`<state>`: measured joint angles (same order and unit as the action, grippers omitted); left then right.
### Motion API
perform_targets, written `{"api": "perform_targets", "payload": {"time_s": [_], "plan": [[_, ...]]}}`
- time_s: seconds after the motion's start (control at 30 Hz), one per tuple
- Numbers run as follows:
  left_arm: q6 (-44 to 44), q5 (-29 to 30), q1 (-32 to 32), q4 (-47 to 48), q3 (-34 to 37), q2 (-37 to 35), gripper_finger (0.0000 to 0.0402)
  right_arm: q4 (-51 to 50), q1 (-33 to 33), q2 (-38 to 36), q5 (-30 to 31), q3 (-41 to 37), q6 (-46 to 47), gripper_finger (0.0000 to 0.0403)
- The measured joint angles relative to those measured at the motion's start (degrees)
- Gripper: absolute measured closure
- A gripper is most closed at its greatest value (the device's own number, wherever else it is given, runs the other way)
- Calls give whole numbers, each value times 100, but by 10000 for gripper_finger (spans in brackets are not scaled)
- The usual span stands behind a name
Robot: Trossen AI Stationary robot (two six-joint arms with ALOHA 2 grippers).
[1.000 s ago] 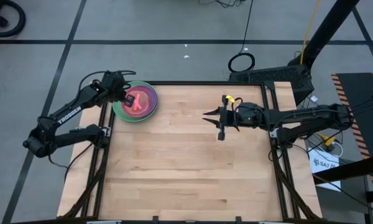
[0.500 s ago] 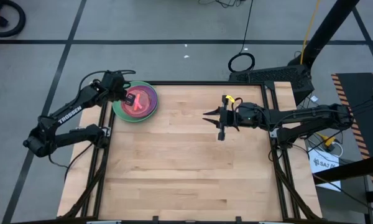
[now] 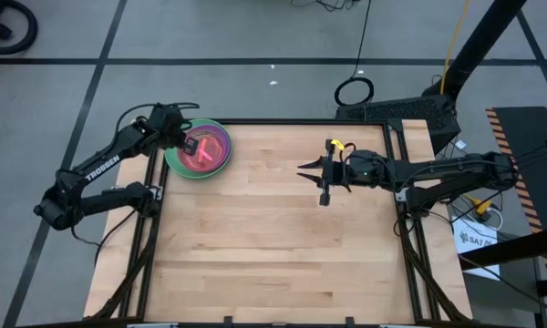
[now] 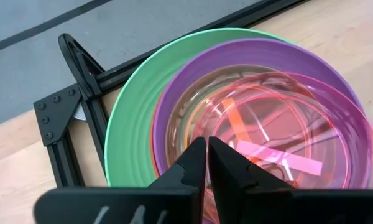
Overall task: Stack plastic plates
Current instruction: Stack the transparent pink plate on top of the transparent orange plate
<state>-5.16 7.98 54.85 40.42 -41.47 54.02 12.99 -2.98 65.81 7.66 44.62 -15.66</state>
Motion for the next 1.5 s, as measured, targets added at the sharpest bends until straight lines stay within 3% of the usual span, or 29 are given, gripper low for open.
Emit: {"api": "perform_targets", "payload": {"time_s": [0.17,0.33,0.4,0.53,0.73,1.0,1.17,1.5], "plan": [[431,-124,-22,61,0,-23,375,-18,1,0,0,-1,0,330],[901,-2213,-333,291,2,-217,375,-85,-4,1,0,0,-2,330],[735,-2474,-584,319,8,-192,375,-85,-7,1,0,-1,-1,330],[575,-2020,-1027,58,266,-178,375,-87,-7,0,0,0,0,330],[202,-638,-1259,-459,560,-108,376,-87,-7,-1,0,0,0,330],[119,-620,-1323,-503,564,496,376,-87,-7,1,0,0,-1,330],[131,-613,-1446,-1035,564,1118,376,-87,-7,0,0,0,-2,330],[180,-475,-1446,-1219,564,1667,376,-94,-7,1,0,0,-2,330]]}}
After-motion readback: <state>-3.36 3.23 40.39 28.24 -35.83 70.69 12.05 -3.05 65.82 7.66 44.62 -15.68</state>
